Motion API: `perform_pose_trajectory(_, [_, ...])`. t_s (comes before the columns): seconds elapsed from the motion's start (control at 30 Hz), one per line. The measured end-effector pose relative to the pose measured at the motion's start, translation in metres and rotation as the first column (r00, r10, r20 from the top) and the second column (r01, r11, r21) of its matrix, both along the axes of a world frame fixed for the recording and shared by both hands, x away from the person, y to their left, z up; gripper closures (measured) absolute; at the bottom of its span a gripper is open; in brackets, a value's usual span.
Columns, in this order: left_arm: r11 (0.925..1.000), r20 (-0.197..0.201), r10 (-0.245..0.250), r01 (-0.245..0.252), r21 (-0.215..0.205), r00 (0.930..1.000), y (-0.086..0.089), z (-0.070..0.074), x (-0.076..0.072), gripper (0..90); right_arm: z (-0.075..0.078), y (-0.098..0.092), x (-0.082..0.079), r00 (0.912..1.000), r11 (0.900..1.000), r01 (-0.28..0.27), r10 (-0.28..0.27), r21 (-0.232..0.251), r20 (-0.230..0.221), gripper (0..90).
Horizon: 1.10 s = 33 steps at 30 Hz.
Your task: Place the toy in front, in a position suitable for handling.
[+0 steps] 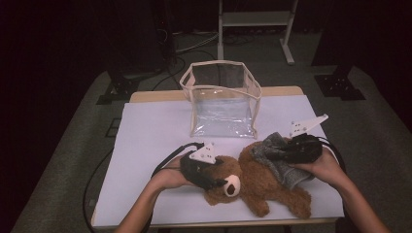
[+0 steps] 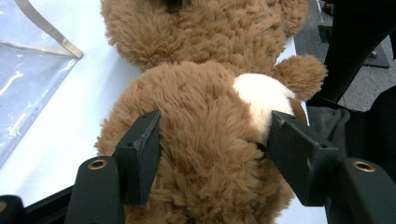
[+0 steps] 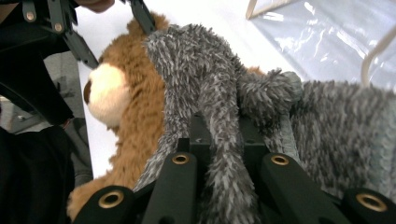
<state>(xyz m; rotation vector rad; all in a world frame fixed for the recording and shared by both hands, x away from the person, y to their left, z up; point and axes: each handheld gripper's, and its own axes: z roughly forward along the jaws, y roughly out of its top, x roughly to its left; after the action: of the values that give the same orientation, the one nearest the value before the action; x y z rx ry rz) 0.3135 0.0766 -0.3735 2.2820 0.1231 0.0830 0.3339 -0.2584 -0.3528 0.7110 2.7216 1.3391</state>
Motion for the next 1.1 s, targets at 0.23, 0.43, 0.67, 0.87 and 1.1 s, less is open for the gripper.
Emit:
perform_pose_trajectory(0.23, [0.9993, -0.008, 0.020, -0.020, -0.032, 0.9998, 0.007, 0.006, 0.004, 26.5, -0.009, -0.001, -0.008, 0.9997, 1.000, -0.019, 0.019, 0.021, -0.012, 80.2])
perform_pose_trajectory(0.43, [0.9969, -0.024, 0.044, -0.045, -0.064, 0.9988, 0.012, 0.009, 0.006, 19.2, -0.013, -0.003, -0.022, 0.9995, 0.999, -0.031, 0.032, 0.035, -0.004, 80.3])
perform_pose_trajectory(0.67, [0.9989, -0.082, 0.025, -0.028, -0.038, 0.9963, 0.001, -0.001, 0.006, 14.4, -0.019, -0.008, -0.038, 0.9988, 0.997, -0.049, 0.049, 0.056, 0.004, 80.3])
perform_pose_trajectory(0.87, [0.9991, -0.132, 0.017, -0.022, -0.036, 0.9911, -0.009, -0.008, 0.010, 10.6, -0.023, -0.011, -0.045, 0.9979, 0.995, -0.065, 0.064, 0.073, 0.007, 80.3])
perform_pose_trajectory(1.1, [0.9989, -0.228, 0.014, -0.023, -0.040, 0.9735, -0.020, -0.016, 0.019, 9.6, -0.026, -0.012, -0.046, 0.9975, 0.994, -0.071, 0.071, 0.086, 0.000, 80.4])
